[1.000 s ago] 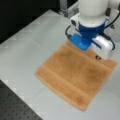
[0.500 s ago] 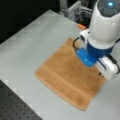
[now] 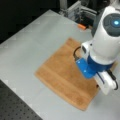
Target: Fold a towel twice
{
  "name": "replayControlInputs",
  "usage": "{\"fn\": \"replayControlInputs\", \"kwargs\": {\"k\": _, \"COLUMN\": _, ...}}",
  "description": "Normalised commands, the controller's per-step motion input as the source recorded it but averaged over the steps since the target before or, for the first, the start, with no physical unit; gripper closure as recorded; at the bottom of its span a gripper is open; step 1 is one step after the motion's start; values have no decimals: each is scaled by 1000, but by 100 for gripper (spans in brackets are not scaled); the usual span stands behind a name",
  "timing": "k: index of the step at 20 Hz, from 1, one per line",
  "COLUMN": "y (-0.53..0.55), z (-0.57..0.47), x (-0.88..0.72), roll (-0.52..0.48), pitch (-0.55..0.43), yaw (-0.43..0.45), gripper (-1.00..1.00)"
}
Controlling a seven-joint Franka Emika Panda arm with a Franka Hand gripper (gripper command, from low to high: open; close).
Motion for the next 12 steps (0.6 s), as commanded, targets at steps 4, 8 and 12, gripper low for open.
{"fn": "replayControlInputs", "kwargs": {"k": 4, "y": 263, "z": 15, "x": 491, "roll": -281, "pitch": 106, "yaw": -26, "gripper": -100}}
{"fn": "replayControlInputs", "kwargs": {"k": 8, "y": 328, "z": -57, "x": 592, "roll": -332, "pitch": 117, "yaw": -101, "gripper": -100}}
{"fn": "replayControlInputs", "kwargs": {"k": 12, "y": 349, "z": -87, "x": 629, "roll": -378, "pitch": 118, "yaw": -142, "gripper": -100}}
